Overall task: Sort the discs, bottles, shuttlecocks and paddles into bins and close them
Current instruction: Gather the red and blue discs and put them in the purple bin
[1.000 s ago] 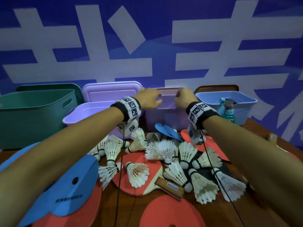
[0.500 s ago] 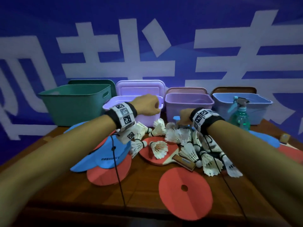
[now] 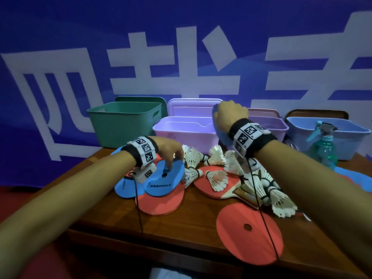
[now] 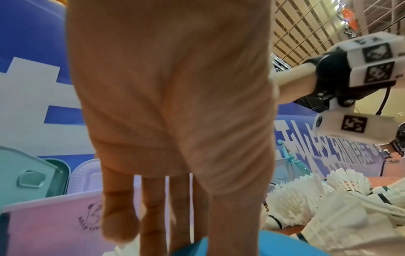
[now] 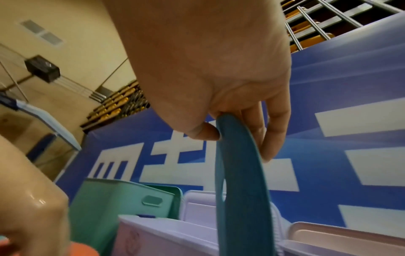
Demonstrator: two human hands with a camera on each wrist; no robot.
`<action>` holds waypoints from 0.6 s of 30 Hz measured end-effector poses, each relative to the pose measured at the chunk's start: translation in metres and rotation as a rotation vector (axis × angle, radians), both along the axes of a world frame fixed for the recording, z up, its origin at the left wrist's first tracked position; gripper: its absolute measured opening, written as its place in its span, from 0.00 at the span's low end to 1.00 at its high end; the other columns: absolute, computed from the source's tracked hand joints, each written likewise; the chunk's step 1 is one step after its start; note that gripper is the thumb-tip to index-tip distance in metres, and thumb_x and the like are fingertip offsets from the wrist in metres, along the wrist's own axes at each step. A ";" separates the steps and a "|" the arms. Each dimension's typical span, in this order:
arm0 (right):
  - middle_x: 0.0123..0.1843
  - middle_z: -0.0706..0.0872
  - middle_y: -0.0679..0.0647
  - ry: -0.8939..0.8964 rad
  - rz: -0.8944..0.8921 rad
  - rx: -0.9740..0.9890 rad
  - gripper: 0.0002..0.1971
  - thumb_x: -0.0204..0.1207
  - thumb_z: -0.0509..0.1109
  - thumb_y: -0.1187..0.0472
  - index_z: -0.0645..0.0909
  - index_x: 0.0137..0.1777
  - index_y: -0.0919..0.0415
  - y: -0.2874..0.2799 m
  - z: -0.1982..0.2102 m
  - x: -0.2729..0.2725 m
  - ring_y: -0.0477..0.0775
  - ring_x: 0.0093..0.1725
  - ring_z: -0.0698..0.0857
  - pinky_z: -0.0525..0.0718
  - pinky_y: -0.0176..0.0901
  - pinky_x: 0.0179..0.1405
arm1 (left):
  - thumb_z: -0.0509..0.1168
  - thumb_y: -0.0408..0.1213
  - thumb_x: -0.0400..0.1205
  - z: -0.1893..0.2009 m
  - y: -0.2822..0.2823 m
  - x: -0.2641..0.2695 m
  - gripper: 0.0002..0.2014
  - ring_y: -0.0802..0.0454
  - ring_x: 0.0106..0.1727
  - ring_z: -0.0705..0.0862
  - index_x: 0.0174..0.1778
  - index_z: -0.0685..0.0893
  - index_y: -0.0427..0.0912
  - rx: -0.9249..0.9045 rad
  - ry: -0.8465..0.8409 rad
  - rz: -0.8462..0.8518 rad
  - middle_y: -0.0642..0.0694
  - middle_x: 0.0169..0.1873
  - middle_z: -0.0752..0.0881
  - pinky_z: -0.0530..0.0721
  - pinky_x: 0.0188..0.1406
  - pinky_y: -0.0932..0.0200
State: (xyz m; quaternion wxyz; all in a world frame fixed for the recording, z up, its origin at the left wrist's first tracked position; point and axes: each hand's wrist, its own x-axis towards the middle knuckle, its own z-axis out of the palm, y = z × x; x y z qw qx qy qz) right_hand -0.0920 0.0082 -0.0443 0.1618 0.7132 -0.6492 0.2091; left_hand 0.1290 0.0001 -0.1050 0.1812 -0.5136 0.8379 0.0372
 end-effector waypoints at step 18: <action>0.45 0.76 0.63 -0.378 0.130 0.014 0.10 0.81 0.58 0.60 0.69 0.40 0.65 -0.002 0.018 -0.006 0.67 0.43 0.76 0.73 0.49 0.41 | 0.75 0.44 0.80 0.105 0.000 -0.019 0.08 0.58 0.37 0.87 0.51 0.87 0.47 -0.062 0.227 0.005 0.49 0.43 0.91 0.81 0.35 0.67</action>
